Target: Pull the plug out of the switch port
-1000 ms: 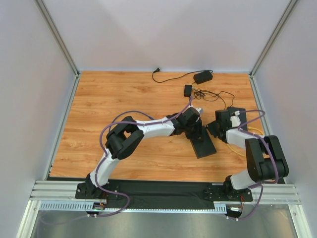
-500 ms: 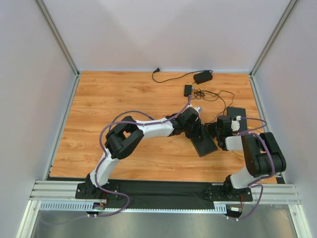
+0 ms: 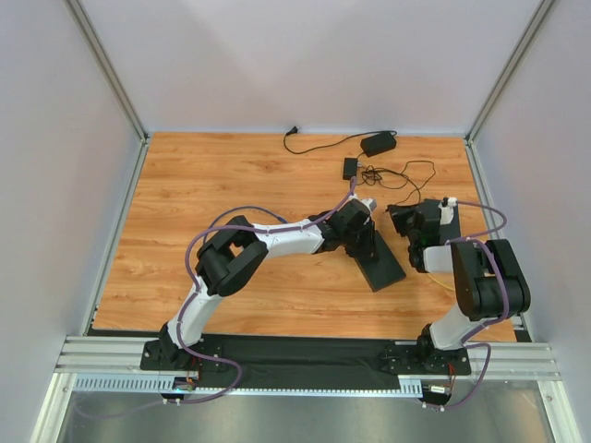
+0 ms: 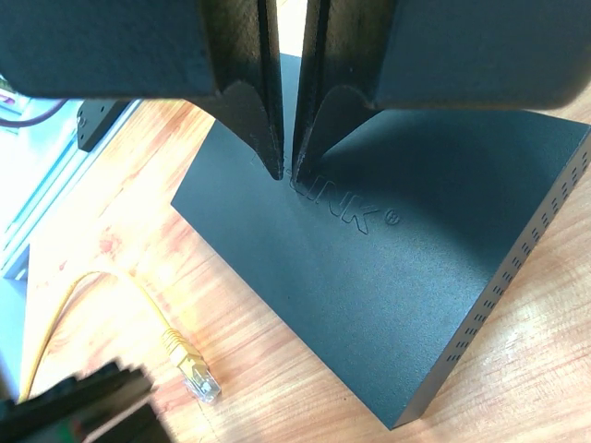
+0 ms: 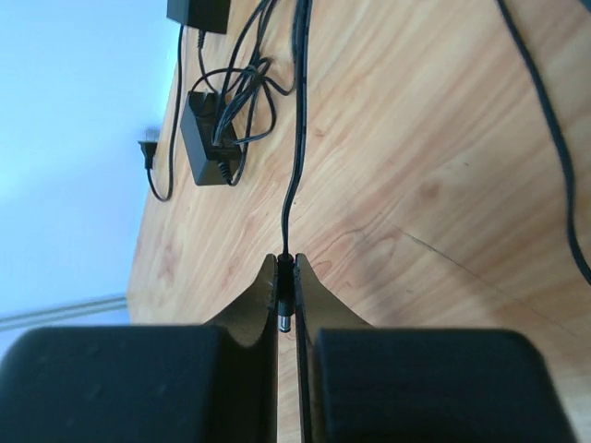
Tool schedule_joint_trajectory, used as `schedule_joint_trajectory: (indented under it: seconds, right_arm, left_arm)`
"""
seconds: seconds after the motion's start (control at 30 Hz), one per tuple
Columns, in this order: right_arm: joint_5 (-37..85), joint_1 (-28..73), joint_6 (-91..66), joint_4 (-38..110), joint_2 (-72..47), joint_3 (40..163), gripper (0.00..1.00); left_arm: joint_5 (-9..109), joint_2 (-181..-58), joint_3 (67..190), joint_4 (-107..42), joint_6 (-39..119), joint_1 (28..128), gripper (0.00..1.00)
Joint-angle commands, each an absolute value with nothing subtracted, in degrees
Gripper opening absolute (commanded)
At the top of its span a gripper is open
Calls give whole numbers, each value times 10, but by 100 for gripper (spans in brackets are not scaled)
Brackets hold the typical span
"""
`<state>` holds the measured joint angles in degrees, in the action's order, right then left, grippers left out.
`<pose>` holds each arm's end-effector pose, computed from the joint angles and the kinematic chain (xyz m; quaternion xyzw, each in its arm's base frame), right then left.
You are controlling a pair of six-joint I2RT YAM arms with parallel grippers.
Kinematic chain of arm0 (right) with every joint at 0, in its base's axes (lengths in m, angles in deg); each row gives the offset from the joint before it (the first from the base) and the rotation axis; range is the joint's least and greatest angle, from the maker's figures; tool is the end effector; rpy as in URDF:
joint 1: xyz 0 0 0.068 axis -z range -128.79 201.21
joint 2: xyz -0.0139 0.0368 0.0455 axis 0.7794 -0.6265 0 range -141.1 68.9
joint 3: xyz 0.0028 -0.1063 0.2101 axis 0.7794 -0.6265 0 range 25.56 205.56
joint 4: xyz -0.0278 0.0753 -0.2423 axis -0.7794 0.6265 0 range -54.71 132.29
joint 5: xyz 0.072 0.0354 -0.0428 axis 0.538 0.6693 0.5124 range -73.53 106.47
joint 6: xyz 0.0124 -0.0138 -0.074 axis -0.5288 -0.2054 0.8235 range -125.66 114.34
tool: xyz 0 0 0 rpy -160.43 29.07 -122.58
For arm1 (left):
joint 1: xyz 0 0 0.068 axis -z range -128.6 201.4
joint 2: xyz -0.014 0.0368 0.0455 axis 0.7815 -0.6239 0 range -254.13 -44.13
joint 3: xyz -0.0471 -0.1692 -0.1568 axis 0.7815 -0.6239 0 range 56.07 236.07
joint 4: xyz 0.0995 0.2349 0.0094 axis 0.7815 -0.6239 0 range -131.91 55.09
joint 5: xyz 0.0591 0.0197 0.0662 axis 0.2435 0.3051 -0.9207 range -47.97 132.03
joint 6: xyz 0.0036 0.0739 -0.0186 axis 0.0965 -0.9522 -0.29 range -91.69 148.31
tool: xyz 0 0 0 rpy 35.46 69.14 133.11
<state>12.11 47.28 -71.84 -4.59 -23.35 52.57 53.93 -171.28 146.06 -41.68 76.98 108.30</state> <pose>0.3078 0.0162 0.0879 0.4539 0.7124 0.2805 0.4558 0.2516 -0.4102 0.1016 0.1062 0.9100 -0.3676 0.1594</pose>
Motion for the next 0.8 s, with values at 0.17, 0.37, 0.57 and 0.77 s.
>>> schedule_joint_trajectory:
  seconds: [0.17, 0.37, 0.57, 0.77]
  right_arm:
    - [195, 475, -548, 114, -134, 611, 0]
    - [273, 475, -439, 292, -78, 700, 0]
    - [371, 471, -421, 349, -58, 765, 0]
    - [441, 382, -407, 393, -96, 865, 0]
  left_arm:
    - [476, -1696, 1406, -653, 697, 1103, 40]
    - [428, -1588, 1450, -704, 655, 1103, 59]
    - [439, -1484, 1453, -697, 639, 1102, 66]
    - [422, -1383, 1440, -716, 635, 1102, 67]
